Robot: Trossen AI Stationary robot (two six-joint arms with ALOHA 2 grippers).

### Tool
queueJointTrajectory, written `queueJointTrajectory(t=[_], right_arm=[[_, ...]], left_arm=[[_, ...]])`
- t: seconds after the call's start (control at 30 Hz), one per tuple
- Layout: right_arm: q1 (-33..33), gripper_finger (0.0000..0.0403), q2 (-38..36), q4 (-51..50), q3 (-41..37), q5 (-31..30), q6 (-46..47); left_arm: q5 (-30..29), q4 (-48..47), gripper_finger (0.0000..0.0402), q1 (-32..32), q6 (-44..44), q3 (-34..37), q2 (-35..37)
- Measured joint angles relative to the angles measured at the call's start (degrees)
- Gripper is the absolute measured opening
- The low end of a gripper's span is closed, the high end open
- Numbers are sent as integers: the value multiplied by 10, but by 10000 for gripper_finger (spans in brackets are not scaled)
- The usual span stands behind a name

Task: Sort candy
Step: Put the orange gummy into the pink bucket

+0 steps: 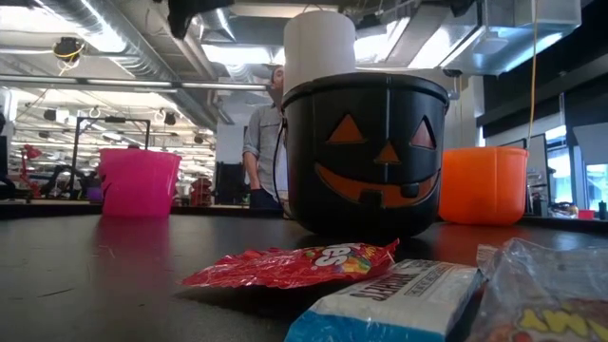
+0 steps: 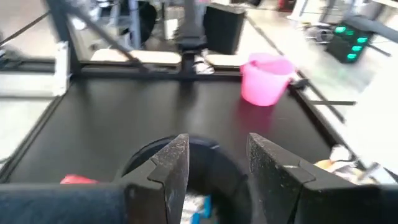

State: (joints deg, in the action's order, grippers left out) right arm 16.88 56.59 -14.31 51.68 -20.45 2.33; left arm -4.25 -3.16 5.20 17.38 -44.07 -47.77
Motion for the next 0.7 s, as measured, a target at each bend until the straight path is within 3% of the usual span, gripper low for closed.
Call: queueJointTrajectory(t=[0.3,0.7], right_arm=[[105,161,3,-146,0,-32,79],[207,161,21,-341,0,3,312]], left_arm=[[-87,71,142,-126,-30,0,-78],[-114,124,142,-154,-29,0,-159]])
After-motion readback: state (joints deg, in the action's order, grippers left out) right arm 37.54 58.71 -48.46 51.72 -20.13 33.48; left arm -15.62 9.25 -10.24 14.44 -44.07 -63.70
